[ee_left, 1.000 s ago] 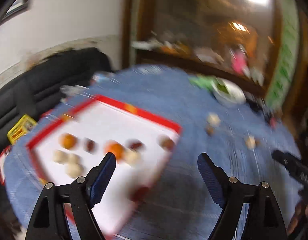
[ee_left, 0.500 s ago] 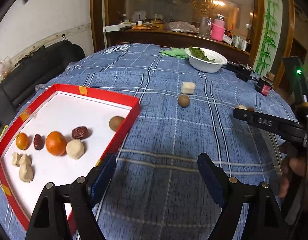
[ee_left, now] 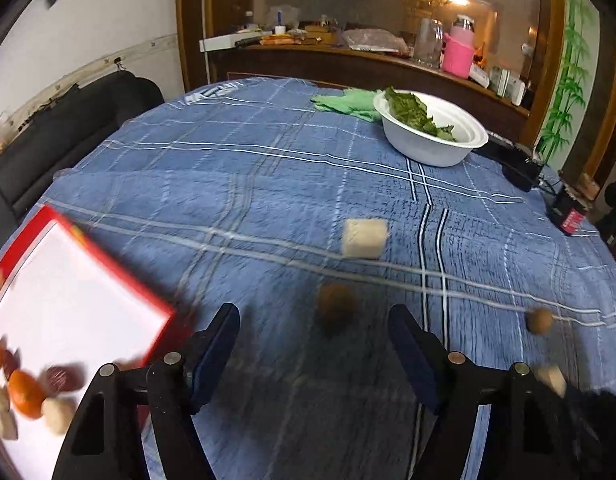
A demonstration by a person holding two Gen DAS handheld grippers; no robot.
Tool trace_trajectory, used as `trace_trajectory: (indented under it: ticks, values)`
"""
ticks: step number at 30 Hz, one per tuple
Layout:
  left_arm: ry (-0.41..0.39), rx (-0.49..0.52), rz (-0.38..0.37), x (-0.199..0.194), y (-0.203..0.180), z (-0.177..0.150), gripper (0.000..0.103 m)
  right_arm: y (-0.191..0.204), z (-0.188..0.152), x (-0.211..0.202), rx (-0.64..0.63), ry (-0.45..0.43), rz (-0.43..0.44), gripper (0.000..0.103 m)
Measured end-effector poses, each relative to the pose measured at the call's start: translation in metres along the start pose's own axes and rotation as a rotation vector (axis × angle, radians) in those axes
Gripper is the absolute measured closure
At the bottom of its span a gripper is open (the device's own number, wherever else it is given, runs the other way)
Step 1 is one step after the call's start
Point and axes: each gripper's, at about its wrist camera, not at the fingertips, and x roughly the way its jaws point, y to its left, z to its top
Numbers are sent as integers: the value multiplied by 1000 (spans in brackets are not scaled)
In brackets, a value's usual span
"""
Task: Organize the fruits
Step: 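Grasp a pale cube with the right tool while the left grasps a brown fruit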
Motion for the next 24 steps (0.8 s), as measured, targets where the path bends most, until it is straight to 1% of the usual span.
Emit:
trace_trajectory:
  ticks: [1,2,3,4,6,7,9,11,14,20,24]
  values:
    - [11,9,6,7,-4,3,51,-2,-3,-3,3,0,5,87]
    - [40,16,15,14,-7,6,53,-4,-5,-6,8,-1,12,87]
    - [24,24,15,15,-10,9,80,-5,-6,-9,10,-7,18,87]
    - [33,40,18,15,-12,9,81,-6,-6,-9,13,-10,22,87]
    - [43,69,-9,11,-15,2,81,-4,-9,-12,9,-7,33,87]
    - [42,82,-6,7,-16,-2,81,-4,-9,-12,5,-7,35,87]
    - [40,92,-2,-5,-15,-15,81,-1,-13,-17,-1,-11,42,87]
    - [56,102,-16,-16,-15,-30,81,2,-18,-24,-9,-17,45,87]
    - [58,142,-31,-40,-18,-57,81,6,-27,-36,-19,-22,48,87]
    - [57,171,-79,-84,-16,-97,81,13,-54,-60,-15,-31,35,87]
    - [49,187,-103,-103,-15,-114,81,17,-73,-73,-1,-34,32,87]
